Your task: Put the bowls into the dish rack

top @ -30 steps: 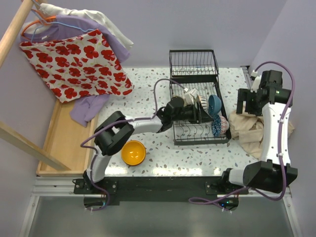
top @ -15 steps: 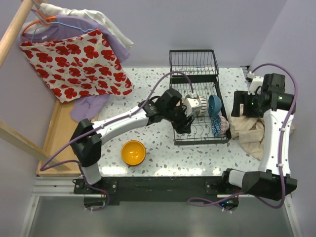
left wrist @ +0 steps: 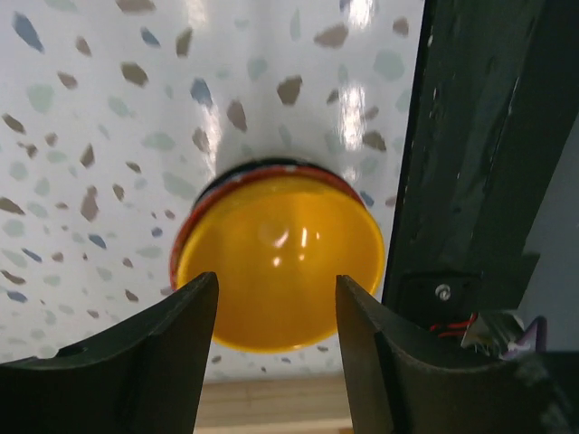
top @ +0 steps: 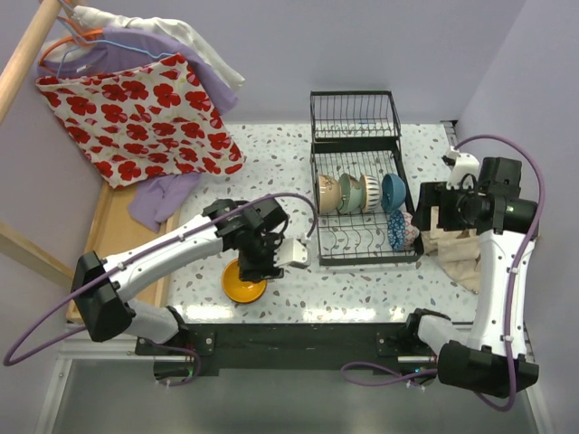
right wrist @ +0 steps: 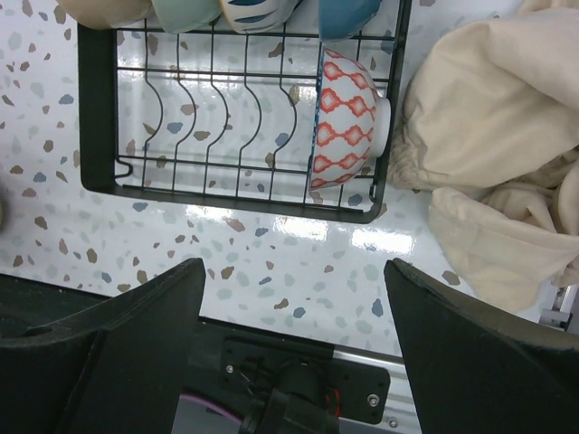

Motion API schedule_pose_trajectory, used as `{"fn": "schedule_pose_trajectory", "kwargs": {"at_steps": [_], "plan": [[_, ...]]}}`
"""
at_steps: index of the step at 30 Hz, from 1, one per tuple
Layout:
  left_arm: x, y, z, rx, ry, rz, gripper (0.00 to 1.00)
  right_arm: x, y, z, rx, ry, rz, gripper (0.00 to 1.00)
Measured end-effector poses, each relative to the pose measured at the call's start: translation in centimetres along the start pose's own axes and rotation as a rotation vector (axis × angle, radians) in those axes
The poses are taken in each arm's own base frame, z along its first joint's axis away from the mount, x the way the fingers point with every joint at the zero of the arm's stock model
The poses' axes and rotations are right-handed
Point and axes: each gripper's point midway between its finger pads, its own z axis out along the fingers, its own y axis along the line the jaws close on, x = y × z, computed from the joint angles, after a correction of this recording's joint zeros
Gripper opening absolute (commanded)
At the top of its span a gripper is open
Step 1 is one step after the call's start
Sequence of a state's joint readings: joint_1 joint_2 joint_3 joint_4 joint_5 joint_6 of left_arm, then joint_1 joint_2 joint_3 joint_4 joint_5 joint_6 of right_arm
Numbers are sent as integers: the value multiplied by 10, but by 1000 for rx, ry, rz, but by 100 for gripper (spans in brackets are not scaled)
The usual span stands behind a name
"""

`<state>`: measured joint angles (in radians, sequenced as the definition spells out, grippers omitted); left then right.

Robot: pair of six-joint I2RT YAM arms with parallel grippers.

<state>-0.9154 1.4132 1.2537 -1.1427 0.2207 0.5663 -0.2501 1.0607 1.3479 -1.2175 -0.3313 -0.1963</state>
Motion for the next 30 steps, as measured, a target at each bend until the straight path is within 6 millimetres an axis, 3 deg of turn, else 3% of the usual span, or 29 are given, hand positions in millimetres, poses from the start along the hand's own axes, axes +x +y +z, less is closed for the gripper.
{"fn": "schedule_pose_trajectory", "kwargs": {"at_steps": [4,8,12,19,30], "plan": [[43,-8,6,-12,137,0,61,-3,-2,4,-3,6,-2,85],[54,-6,4,-44,159,-5,61,-7,-2,4,0,-12,-8,85],[47,-9,2,-33,112,-15,65,-7,-3,4,2,-18,-13,86],[14,-32,-4,116,-31,-33,66,-2,-3,8,-2,3,-12,86],[10,-30,17,129,-9,-162,67,-1,-6,8,9,7,-37,86]]}}
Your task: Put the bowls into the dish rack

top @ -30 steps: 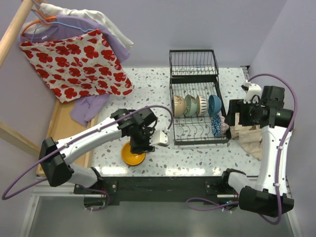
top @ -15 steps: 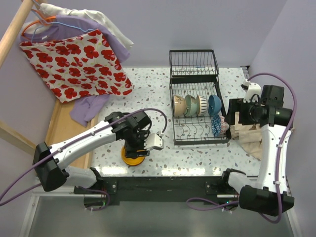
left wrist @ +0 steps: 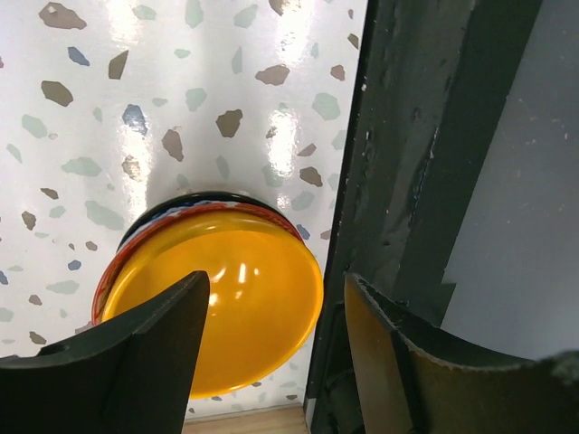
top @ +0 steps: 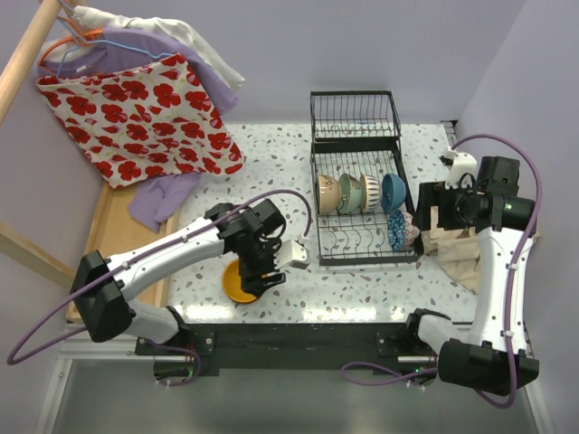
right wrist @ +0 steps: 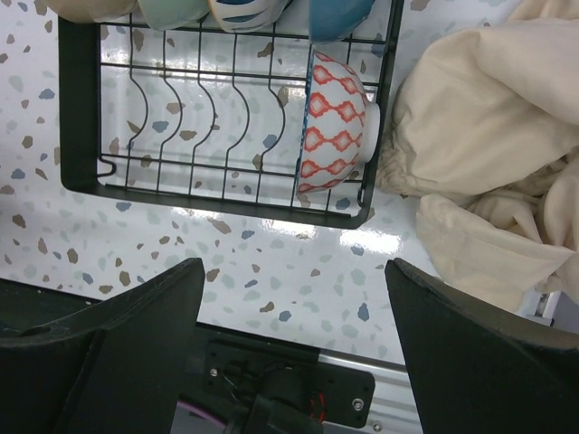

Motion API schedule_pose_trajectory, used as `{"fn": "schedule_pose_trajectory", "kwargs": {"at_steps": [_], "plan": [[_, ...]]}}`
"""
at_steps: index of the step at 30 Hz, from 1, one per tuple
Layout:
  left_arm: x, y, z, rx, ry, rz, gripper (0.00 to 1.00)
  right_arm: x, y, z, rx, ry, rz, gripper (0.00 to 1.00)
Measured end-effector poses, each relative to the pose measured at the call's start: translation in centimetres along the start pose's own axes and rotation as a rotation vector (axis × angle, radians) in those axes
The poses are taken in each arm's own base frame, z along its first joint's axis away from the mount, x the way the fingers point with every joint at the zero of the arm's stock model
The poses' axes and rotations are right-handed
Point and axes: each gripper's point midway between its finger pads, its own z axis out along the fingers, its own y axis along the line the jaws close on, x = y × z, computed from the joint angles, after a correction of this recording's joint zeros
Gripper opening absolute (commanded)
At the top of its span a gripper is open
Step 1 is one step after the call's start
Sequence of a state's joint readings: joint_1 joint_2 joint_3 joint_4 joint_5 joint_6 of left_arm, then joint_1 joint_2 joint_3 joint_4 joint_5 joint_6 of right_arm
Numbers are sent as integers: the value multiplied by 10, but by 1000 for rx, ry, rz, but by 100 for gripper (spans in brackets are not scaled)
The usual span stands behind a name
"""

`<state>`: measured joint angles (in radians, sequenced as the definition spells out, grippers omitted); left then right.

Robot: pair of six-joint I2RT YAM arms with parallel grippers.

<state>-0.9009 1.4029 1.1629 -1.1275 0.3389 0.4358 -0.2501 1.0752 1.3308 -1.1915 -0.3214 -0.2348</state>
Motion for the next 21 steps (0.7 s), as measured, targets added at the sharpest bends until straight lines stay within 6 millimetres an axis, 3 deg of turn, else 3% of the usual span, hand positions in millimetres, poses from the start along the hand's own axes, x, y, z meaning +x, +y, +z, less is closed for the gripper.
{"fn": "schedule_pose_trajectory", "kwargs": {"at_steps": [5,14,21], "plan": [[-3,2,6,-12,6,-8,67,2,-3,-1,16,4,-13,86],[0,-13,29,-15,89,60,66,5,-4,-1,19,12,-25,86],[10,3,40,-105,148,38,55,6,-5,-1,24,15,-38,86]]}}
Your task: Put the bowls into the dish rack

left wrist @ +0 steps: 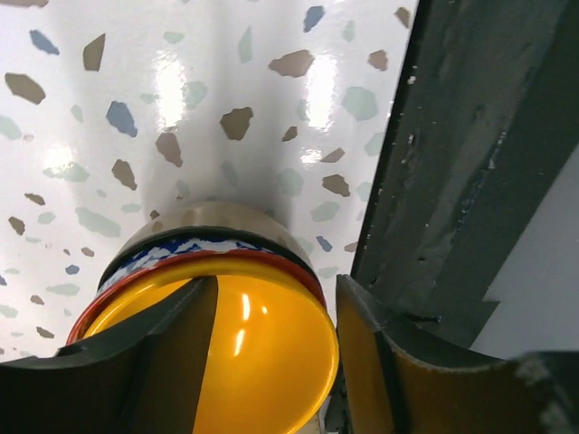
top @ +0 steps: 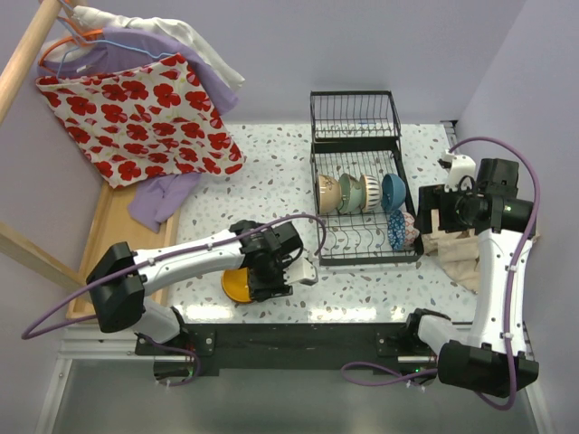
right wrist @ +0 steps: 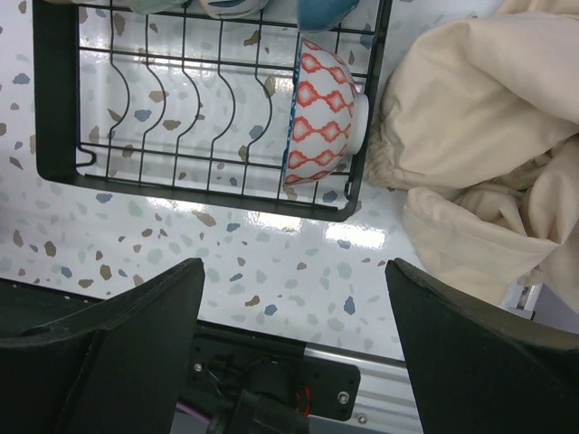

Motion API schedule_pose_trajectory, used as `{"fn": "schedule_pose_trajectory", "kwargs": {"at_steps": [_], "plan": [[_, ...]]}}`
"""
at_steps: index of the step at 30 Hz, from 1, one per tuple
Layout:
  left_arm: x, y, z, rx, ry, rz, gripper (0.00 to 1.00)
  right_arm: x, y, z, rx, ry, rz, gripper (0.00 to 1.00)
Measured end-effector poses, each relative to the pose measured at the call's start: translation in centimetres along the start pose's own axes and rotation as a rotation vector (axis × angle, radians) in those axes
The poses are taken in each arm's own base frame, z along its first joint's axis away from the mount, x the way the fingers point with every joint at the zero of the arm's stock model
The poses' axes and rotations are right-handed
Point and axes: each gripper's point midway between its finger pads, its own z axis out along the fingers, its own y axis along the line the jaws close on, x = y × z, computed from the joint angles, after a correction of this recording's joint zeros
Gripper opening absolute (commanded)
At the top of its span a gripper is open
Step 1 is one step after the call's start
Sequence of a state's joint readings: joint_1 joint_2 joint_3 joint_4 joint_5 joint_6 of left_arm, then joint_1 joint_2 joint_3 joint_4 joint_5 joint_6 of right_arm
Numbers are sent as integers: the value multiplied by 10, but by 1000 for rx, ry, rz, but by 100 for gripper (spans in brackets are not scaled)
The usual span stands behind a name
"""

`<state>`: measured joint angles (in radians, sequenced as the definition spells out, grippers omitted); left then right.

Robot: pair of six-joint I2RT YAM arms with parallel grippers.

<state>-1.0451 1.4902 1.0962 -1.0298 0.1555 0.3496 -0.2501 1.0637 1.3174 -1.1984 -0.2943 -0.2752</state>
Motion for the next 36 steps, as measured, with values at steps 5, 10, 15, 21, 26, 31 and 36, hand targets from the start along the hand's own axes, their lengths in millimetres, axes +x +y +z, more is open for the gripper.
{"fn": "schedule_pose_trajectory", "kwargs": {"at_steps": [5,10,15,21,26,31,36], "plan": [[6,9,4,-55,27,-10,50,3,-2,2,8,12,-4,86],[15,11,8,-73,56,-13,39,6,-2,4,6,20,-1,86],[22,11,4,-83,75,1,20,6,-2,5,4,23,0,86],[30,12,-11,-105,89,36,4,7,-2,6,4,26,1,86],[22,14,-21,-122,48,63,0,9,-2,7,1,32,3,86],[23,13,-23,-116,48,78,0,9,-1,7,-2,32,5,86],[22,14,-29,-122,53,90,0,9,-1,7,-2,32,7,86]]}}
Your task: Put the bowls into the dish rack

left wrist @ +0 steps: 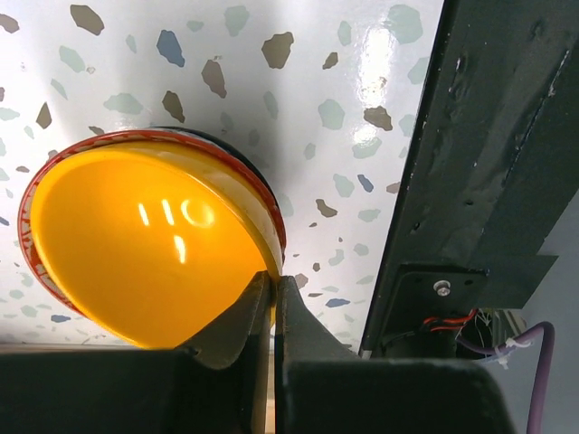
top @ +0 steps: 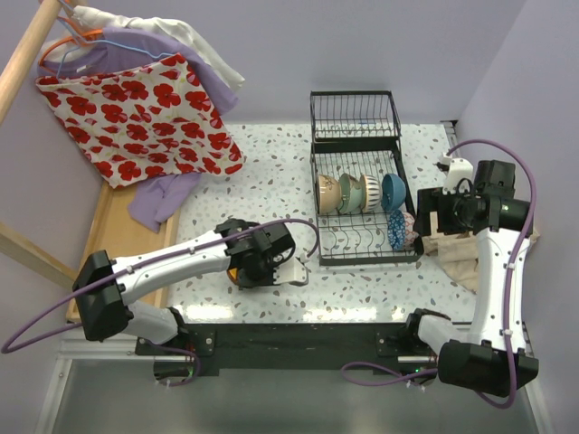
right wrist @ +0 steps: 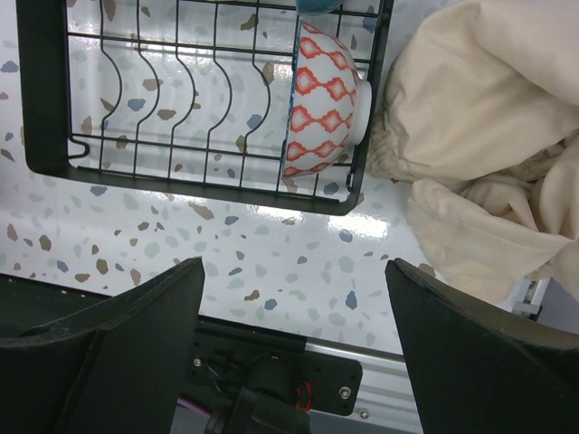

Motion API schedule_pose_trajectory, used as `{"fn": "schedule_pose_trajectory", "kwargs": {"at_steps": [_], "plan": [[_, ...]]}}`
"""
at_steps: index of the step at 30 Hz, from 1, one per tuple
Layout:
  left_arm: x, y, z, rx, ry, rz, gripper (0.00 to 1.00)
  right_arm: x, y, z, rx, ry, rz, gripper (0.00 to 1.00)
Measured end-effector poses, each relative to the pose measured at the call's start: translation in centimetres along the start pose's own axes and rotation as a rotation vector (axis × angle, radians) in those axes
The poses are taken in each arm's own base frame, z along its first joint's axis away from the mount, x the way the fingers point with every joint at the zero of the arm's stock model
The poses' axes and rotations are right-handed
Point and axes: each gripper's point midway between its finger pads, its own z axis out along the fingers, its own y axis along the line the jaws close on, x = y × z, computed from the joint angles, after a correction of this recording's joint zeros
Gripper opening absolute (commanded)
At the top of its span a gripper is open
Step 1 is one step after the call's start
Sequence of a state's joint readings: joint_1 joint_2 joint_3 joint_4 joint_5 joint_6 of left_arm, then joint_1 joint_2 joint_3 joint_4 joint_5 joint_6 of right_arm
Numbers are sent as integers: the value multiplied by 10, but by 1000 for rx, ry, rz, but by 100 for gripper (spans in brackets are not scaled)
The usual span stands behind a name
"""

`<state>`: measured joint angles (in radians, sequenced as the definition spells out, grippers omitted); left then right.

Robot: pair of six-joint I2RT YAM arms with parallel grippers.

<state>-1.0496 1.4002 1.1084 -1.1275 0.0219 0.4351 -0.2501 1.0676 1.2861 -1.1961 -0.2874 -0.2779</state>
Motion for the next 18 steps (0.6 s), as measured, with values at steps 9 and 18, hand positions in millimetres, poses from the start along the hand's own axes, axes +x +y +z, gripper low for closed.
{"fn": "schedule_pose_trajectory", "kwargs": {"at_steps": [9,18], "plan": [[5,7,-27,-46,-2,36,0,0,2,1,-17,7,7,86],[-13,35,-67,-142,-96,30,0,-16,2,3,-41,9,29,85]]}}
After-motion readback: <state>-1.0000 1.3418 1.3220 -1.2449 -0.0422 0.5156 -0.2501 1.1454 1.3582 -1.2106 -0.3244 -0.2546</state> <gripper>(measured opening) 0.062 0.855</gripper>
